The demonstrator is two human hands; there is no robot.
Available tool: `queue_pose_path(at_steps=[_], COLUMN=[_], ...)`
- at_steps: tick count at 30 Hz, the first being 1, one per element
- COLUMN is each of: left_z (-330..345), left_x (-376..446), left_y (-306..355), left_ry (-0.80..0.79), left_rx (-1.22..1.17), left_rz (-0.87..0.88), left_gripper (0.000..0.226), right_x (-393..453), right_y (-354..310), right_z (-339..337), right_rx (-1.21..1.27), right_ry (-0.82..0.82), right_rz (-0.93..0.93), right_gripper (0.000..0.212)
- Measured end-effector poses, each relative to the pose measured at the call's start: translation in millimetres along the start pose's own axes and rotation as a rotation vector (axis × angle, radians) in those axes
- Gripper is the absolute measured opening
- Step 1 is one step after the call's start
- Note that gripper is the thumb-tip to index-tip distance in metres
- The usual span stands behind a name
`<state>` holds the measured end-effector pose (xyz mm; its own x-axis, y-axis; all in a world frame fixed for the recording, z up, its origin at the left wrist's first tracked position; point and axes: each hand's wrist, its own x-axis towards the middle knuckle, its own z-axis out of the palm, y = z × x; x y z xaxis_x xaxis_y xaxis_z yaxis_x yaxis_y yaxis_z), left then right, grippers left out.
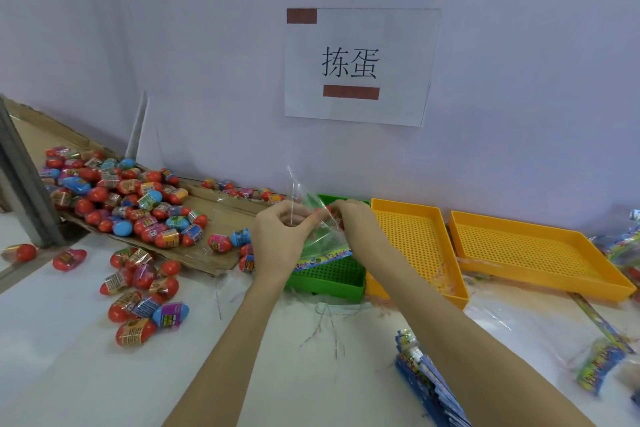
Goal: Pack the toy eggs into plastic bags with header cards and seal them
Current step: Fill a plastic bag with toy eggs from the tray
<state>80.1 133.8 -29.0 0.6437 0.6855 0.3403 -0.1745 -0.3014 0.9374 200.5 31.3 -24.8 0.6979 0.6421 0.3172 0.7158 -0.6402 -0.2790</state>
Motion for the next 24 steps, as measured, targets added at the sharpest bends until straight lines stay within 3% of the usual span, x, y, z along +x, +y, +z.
queue_pose_path(at_steps=[5,12,17,21,24], left_z=[2.4,10.0,14.2,17.8,20.1], left_x=[-3.4,-16.2,-24.1,-28.4,-30.6], left_y=[7.4,25.1,28.7,30.1,28.9], left_ry=[-0.111,-0.479,-0.689,-0.760,-0.776], left_rx=[-0.032,-0.106,-0.094,-0.031,-0.003], left_rz=[0.031,0.021,-0.012,0.031,0.049], left_gripper=[0.018,0.015,0.024,0.029,0.035], right_x=[-46.9,-120.8,-130.1,-132.3,-135.6], right_y=[8.8,45.6,44.7,33.8,26.7], right_z=[-24.1,-49.8,-78.4,-95.4,-97.3], right_rx=[0.477,0.880,1.156,1.114,0.922], right_ry=[0.344,0.561,0.669,0.729,0.766], right_rz=[0.061,0.182,0.133,-0.034,-0.146], right_gripper=[0.022,0.018,0.025,0.019,0.021])
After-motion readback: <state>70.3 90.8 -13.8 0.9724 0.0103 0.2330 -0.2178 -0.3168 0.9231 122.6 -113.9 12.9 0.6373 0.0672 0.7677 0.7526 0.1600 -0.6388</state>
